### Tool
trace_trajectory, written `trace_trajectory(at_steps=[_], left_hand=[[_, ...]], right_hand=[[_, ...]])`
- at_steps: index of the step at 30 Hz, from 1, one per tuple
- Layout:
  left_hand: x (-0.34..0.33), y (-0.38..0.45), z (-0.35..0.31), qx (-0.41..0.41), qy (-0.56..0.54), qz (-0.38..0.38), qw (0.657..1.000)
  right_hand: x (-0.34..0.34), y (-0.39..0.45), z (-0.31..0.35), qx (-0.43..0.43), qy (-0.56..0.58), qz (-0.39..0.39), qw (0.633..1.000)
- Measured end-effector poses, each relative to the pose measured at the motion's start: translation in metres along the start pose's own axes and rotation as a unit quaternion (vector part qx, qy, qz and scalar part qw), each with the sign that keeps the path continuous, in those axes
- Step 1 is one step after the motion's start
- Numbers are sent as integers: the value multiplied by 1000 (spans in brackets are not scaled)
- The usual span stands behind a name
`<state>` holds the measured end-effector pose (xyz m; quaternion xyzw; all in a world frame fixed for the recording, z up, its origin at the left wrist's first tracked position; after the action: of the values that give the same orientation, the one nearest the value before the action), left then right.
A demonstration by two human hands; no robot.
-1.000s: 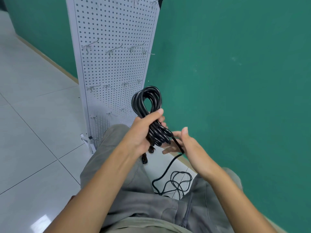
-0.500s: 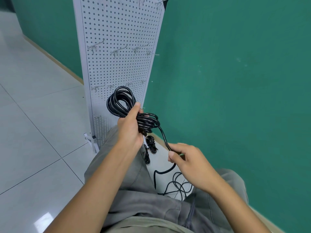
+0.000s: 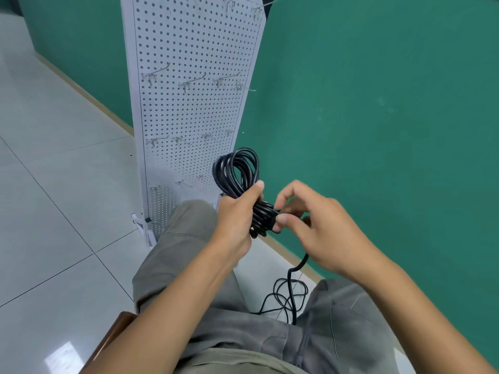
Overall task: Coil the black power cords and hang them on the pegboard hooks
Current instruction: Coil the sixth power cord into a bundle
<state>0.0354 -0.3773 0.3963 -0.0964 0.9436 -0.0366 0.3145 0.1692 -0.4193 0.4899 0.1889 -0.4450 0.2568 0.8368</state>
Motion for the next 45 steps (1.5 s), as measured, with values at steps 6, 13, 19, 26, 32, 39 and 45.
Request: trace_trajectory(at_steps=[6, 13, 19, 26, 32, 39, 45], left_hand=[[-7, -9, -1, 23, 12, 73, 997], [-19, -25, -7, 30, 36, 174, 984], [-13, -21, -9, 56, 35, 185, 981], [-17, -27, -10, 81, 103, 245, 961], [-15, -27, -10, 134, 65, 300, 942], [-4, -14, -16, 172, -89, 284, 939], [0, -12, -21, 170, -51, 282, 943]], right_hand=[[9, 7, -14, -40, 87, -114, 989], [6, 8, -35, -74, 271, -68, 957], [2, -3, -45, -60, 352, -37, 933], [8, 0, -46, -158, 189, -167, 955], [10, 0, -44, -164, 187, -135, 959], [11, -8, -56, -131, 290, -59, 946], [21, -13, -59, -118, 278, -78, 950]])
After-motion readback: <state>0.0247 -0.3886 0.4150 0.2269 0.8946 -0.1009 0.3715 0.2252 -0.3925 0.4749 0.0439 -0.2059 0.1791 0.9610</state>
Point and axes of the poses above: each hand's wrist, its own y-axis towards the middle knuckle, its own x-axis out of the back of the hand, z = x × y, the point moved 1 cm from there along y, towards the middle knuckle, and after that the axes turned 7 degrees about z, right-handed, at the moved point
